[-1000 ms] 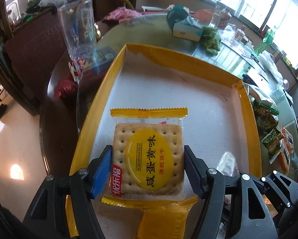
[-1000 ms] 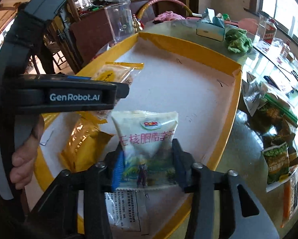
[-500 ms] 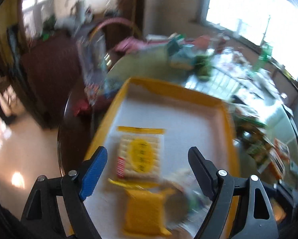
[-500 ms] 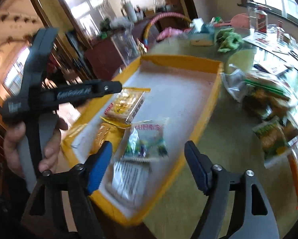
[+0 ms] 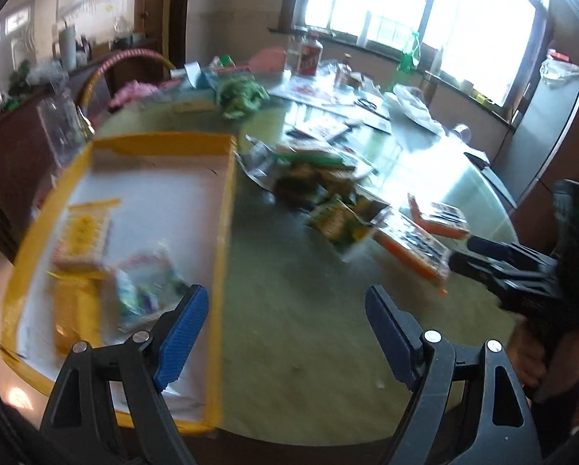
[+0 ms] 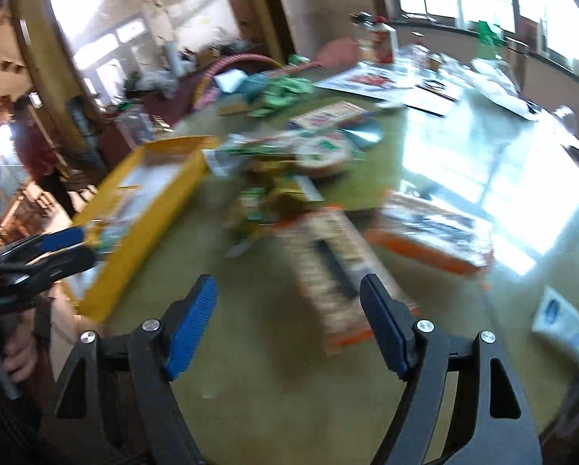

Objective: Organize snacks
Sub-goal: 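Grasp the green pea snack bag with the left tool while the right tool grasps the orange-edged biscuit pack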

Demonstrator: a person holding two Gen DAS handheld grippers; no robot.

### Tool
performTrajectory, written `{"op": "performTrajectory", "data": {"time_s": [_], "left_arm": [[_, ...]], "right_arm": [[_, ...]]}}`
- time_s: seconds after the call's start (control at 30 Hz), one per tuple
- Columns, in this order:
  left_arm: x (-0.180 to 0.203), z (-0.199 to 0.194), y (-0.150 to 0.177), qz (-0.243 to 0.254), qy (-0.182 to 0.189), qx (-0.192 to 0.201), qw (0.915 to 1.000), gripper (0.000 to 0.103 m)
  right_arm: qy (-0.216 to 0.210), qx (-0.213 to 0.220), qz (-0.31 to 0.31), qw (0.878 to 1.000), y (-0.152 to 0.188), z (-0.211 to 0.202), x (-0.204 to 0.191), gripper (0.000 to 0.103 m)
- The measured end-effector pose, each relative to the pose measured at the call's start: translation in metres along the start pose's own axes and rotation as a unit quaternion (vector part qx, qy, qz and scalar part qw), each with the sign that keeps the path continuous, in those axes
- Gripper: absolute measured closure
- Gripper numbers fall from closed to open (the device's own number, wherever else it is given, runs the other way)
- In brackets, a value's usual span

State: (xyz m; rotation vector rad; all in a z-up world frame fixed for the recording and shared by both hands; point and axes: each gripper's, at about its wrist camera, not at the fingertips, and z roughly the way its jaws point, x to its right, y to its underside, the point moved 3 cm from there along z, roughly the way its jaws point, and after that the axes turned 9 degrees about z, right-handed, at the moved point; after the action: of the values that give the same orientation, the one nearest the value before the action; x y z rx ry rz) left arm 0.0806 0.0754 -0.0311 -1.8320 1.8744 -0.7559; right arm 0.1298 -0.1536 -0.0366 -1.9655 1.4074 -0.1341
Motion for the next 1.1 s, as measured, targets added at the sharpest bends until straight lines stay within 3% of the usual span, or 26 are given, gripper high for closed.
{"op": "performTrajectory", "data": {"time_s": [0.1,0.27,0.37,0.5,0.77,0.93,1.1], "left_arm": [[0.007,0.001,0.002,-0.008,0.008,-0.007,0.9999,0.02],[0.015,-0.001,0.005,-0.004,0.007,-0.018,0.9998,0.02],[0.019,0.0,0.006,-0.005,0.008,-0.02,0.9998,0.02],[0.021,0.003,0.006,-0.003,0.008,-0.027,0.9996,0.02],[0.026,0.019,0.0,-0.016,0.029,-0.044,0.9985,0.02],[0.027,0.059,-0.018,-0.043,0.055,-0.079,0.9945,0.02],[0.02,0.102,-0.045,-0.075,0.02,-0.096,0.9924,0.026]], "right_arm": [[0.036,-0.018,0.0,0.999,-0.011,0.019,0.015,0.026],[0.033,-0.055,-0.017,0.998,-0.017,0.046,0.016,0.026],[0.054,-0.052,-0.026,0.997,-0.017,0.057,0.013,0.026],[0.068,-0.055,-0.03,0.996,-0.011,0.066,0.012,0.036],[0.083,-0.039,-0.008,0.996,0.033,0.034,0.009,0.042],[0.1,-0.03,0.01,0.995,0.066,0.008,0.015,0.042],[0.134,-0.037,-0.002,0.99,0.08,-0.002,0.02,0.042]]}}
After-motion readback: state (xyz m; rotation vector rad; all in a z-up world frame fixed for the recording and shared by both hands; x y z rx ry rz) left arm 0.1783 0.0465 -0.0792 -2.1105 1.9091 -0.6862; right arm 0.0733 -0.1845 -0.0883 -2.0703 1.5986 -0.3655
